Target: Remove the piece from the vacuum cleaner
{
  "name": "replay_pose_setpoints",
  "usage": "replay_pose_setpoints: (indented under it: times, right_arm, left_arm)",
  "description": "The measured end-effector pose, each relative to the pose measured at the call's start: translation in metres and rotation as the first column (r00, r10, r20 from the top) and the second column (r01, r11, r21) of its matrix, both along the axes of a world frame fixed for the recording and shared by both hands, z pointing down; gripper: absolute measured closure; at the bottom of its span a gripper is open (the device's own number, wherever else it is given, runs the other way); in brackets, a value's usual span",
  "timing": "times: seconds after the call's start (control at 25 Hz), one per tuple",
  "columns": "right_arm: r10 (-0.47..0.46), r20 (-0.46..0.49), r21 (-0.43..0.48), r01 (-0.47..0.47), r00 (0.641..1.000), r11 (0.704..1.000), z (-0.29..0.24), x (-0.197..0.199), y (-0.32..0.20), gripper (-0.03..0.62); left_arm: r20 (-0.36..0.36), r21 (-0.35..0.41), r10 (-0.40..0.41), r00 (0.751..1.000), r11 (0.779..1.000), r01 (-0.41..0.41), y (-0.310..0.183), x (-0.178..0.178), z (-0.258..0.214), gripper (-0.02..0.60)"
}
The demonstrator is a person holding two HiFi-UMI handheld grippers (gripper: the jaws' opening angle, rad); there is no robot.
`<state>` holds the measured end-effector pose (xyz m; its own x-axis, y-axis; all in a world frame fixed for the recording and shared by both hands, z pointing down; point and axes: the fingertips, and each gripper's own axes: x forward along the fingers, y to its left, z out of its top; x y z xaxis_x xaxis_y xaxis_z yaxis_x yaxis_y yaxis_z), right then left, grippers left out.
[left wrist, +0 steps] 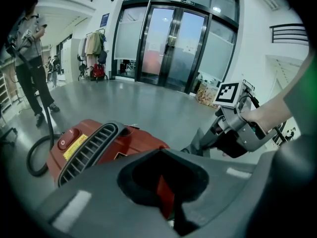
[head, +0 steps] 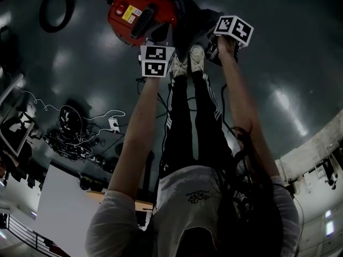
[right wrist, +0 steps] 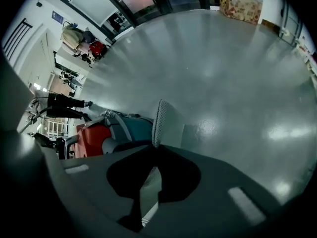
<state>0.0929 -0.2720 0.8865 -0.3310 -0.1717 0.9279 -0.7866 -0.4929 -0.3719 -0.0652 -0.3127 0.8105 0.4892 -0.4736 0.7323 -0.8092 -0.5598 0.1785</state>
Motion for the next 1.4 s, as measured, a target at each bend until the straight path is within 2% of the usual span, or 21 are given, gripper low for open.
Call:
replay_pose_setpoints:
  times: [0.16,0.32,0.56,0.76,0.96,1.16,1.28,1.4]
  right_arm:
    - [-0.057,-0.052,0.011,0.057,0.997,0.998,-0.005,0.009,0.011,0.551]
    - [-0.039,-0.025,0.009,0.039,0.999,0.999,-0.006,0.015,0.024,0.551]
    - [-0.088,-0.038,0.026,0.089,0.995,0.996,-0.006,0.016,0.028,0.551]
    - [-0.102,-0.100,-0.023,0.100,0.990,0.995,0.003,0.052,0.067,0.551]
    - [-0.128,-0.094,0.044,0.133,0.987,0.990,-0.013,0.070,0.077,0.549]
    - [-0.172,-0.113,0.110,0.185,0.979,0.977,-0.033,0.071,0.074,0.548]
    - [-0.167,-0.113,0.138,0.182,0.979,0.974,-0.053,0.072,0.072,0.548]
    - [-0.120,-0.107,0.183,0.138,0.987,0.973,-0.094,0.074,0.068,0.548]
  left_arm:
    - [-0.002,-0.008,-0.007,1.000,1.000,0.007,0.000,-0.001,-0.001,0.580]
    - [-0.007,-0.021,-0.028,1.000,0.999,0.028,0.001,-0.001,0.000,0.580]
    - [0.001,-0.007,-0.022,1.000,1.000,0.022,0.000,-0.001,0.001,0.580]
    - [0.011,0.009,-0.018,1.000,1.000,0.018,0.001,0.001,-0.001,0.580]
    - [0.008,0.006,-0.025,1.000,1.000,0.025,0.001,-0.001,-0.001,0.580]
    - [0.061,0.017,-0.010,0.998,1.000,0.009,-0.001,0.002,-0.007,0.580]
    - [0.003,0.039,-0.048,0.999,0.998,0.047,-0.001,0.009,-0.035,0.580]
    - [-0.018,0.090,-0.037,0.999,0.995,0.039,0.006,0.025,-0.080,0.580]
